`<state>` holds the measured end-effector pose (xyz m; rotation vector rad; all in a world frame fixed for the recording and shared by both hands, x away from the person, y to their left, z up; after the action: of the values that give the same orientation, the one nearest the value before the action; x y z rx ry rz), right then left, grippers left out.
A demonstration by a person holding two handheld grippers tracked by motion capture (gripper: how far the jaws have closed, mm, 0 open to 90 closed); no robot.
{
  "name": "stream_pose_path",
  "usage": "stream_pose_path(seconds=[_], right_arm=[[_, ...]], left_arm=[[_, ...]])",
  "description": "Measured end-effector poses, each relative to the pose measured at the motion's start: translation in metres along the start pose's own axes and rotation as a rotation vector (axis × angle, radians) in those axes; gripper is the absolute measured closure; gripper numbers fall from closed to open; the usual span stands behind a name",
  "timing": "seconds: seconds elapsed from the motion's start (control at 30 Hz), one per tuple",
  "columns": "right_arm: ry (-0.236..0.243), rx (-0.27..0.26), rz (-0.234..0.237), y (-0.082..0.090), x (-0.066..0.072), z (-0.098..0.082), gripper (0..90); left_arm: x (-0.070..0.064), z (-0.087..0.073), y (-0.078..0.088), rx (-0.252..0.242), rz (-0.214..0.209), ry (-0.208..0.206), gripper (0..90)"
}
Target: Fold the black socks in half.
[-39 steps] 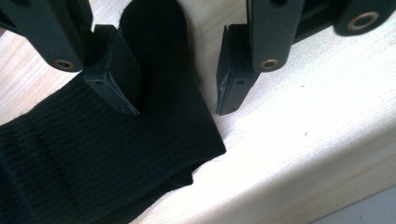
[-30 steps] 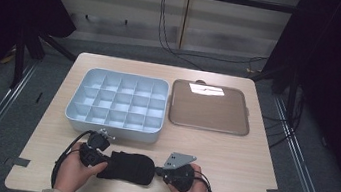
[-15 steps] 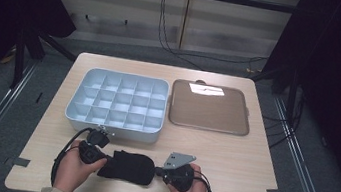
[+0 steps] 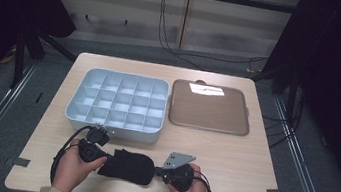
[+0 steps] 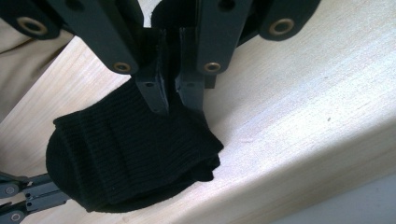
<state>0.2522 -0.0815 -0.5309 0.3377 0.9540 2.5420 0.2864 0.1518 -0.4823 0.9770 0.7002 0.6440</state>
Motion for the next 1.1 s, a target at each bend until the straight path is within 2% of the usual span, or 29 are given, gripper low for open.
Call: stream_pose_path(seconds=[0.23,0.73,0.77,1.1], right_arm=[[-0.002,-0.001,0.0,0.0,0.0,0.0,90.0],[-0.002,-0.002,0.001,0.0,0.0,0.0,90.0],[-0.004,-0.002,0.001,0.0,0.0,0.0,90.0],[-0.007,-0.001,0.004,-0.001,0.001,0.0,90.0]], left_arm=[[-0.003,0.001,0.003,0.001,-0.014,-0.001,83.2],[-0.008,0.006,0.005,0.002,-0.008,-0.022,83.2],[-0.009,0.006,0.005,-0.001,-0.011,-0.013,83.2],[-0.011,0.008,0.005,-0.001,-0.015,-0.017,83.3]])
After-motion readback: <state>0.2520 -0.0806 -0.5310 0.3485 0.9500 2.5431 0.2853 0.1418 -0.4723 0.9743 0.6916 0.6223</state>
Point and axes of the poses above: each handheld gripper's, and its own axes: y roughly backward along the jaws, z roughly out of its top, x roughly to its left, the point moved 4 cm from there along -y, roughly forward along the jaws, and after that the axes turned 6 degrees about z, right-handed, at the moved point
